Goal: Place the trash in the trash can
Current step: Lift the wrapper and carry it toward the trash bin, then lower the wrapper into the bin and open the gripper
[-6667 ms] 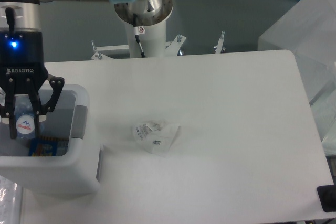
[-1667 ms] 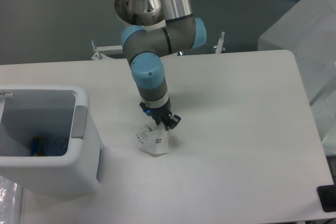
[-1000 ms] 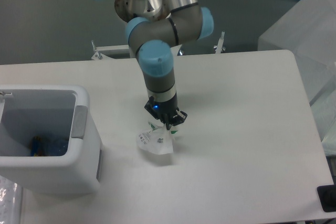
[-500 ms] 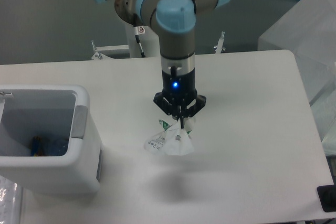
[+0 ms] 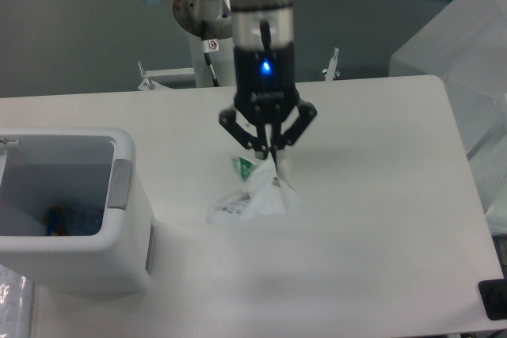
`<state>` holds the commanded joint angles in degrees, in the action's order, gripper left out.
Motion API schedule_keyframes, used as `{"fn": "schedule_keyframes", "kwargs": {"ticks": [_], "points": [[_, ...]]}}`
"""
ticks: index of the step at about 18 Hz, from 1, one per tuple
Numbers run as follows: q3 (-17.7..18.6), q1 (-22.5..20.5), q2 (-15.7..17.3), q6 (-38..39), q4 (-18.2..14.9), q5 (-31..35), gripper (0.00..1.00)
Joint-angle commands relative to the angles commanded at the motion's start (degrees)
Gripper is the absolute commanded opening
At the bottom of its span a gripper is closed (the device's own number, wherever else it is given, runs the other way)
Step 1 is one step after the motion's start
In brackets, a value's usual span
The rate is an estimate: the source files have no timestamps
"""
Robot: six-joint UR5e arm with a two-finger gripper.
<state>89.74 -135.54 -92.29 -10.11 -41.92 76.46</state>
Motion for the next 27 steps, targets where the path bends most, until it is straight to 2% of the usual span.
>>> {"fn": "schedule_keyframes", "kwargs": {"ticks": [2,5,14,16,18,25,26,27], "points": [[-0.4,2.0,0.1,0.1,0.0,-0.1,0.04],[0.9,5.8,0.5,-0.3,-0.2,0.1,0.04],[2.3,14.5,-2.7,-1.0,0.6,0.4,0.08],[2.3,15.0,-3.7,-1.0,0.8,0.4,0.08],[2.9,16.5,-4.1,-0.9,0.9,0.4,0.16],[5.1,18.4,-4.0,-0.6,1.1,0.4,0.24],[5.4,18.4,-4.0,-0.5,1.1,0.4,0.28],[5.5,18.4,-4.0,-0.3,1.1,0.4,0.40]]}}
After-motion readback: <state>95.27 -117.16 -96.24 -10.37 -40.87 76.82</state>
